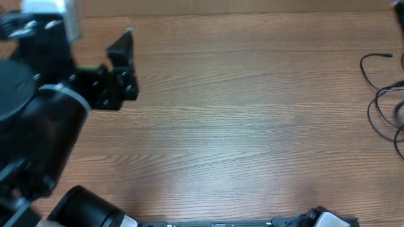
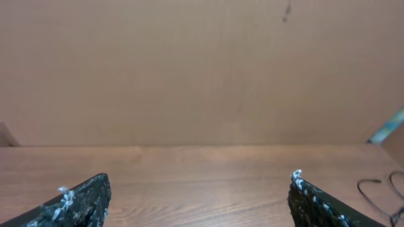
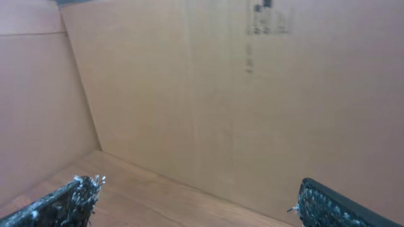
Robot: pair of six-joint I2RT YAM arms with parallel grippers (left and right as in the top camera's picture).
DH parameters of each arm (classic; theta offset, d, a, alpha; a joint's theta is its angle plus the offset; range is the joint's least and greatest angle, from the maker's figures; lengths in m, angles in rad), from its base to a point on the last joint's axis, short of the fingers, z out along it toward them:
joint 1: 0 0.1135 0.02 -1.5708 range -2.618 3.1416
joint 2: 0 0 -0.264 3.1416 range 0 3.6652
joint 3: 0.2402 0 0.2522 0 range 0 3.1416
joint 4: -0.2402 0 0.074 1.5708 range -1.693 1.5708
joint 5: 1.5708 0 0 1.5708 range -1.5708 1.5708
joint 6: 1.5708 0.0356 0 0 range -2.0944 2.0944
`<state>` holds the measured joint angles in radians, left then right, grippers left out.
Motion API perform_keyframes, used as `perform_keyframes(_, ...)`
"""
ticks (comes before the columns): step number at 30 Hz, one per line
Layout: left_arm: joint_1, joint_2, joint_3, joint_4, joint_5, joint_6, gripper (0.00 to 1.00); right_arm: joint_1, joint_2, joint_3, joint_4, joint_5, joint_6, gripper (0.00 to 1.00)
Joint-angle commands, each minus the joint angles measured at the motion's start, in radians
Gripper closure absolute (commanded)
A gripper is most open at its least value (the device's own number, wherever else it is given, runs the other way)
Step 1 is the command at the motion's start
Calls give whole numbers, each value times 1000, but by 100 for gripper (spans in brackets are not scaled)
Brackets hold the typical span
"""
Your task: Untangle cables
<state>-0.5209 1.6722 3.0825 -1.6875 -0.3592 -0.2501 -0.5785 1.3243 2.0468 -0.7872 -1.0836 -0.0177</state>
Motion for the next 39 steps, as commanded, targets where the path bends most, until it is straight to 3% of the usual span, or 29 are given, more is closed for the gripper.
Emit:
perform_keyframes(1,4,-25,-5,-2,-45,27,10,58,-66,16,-68,242,11,0)
perform_keyframes(5,4,-29,-13,-2,-150,26,11,89,-122,16,-291,457,-5,0)
perform_keyframes(8,4,-38,-106,-2,-262,15,21,92,-140,11,-454,488,-77,0)
perform_keyframes(12,4,-101,-376,-2,-332,-75,29,126,-203,-26,-455,486,-76,0)
perform_keyframes(20,10,-369,-999,3,-357,-409,27,146,-299,-31,-489,518,-58,0)
perform_keyframes(31,10,-615,-1648,200,-285,-544,23,146,-310,-124,-718,483,-108,0)
perform_keyframes(39,10,-632,-1901,365,-194,-544,23,147,-469,-378,-657,454,-148,0)
